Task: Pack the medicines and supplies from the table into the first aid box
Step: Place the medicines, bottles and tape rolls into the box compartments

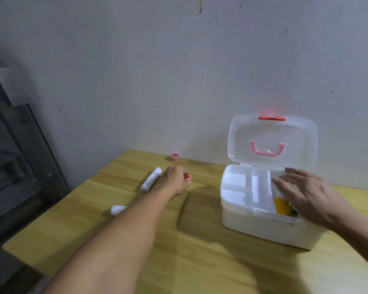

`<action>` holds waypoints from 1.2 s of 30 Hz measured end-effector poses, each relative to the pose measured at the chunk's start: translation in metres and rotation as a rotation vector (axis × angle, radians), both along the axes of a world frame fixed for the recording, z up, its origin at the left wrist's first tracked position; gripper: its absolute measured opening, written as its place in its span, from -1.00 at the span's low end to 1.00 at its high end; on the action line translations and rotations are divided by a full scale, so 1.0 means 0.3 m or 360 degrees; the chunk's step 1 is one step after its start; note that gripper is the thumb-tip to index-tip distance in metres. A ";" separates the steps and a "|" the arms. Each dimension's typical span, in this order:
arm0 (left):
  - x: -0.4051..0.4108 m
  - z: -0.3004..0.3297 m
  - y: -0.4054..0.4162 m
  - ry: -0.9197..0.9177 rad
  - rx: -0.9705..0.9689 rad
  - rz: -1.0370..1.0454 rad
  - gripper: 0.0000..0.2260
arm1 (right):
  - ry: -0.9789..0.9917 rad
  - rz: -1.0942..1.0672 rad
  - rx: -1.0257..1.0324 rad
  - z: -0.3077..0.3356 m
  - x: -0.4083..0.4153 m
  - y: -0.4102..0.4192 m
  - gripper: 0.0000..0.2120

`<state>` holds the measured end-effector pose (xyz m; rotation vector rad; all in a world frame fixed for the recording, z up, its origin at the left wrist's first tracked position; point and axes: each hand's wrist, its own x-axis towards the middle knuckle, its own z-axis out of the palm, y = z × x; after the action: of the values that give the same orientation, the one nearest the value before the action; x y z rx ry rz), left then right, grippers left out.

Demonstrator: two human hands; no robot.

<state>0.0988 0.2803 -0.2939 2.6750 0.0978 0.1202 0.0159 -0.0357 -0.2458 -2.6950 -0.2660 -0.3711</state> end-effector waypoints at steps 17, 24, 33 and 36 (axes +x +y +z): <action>0.344 -0.013 0.038 -0.0268 0.0049 0.0265 -0.81 | -0.0054 -0.0027 -0.0014 -0.008 -0.001 0.008 -0.31; 0.278 0.001 0.012 -0.0067 -0.0207 0.0311 -0.82 | -0.0006 -0.0062 -0.0066 0.008 -0.013 0.016 -0.46; 0.049 0.214 -0.063 -0.0204 -0.0778 0.0070 -0.76 | 0.0034 -0.0092 -0.0054 0.013 -0.024 0.013 -0.52; -0.083 0.328 -0.136 -0.0147 -0.0929 -0.0360 -0.77 | 0.0051 -0.0100 -0.0045 0.009 -0.020 0.010 -0.52</action>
<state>0.0738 0.2394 -0.1956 2.0765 -0.1742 0.1206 0.0099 -0.0325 -0.2430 -2.7392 -0.1790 -0.3450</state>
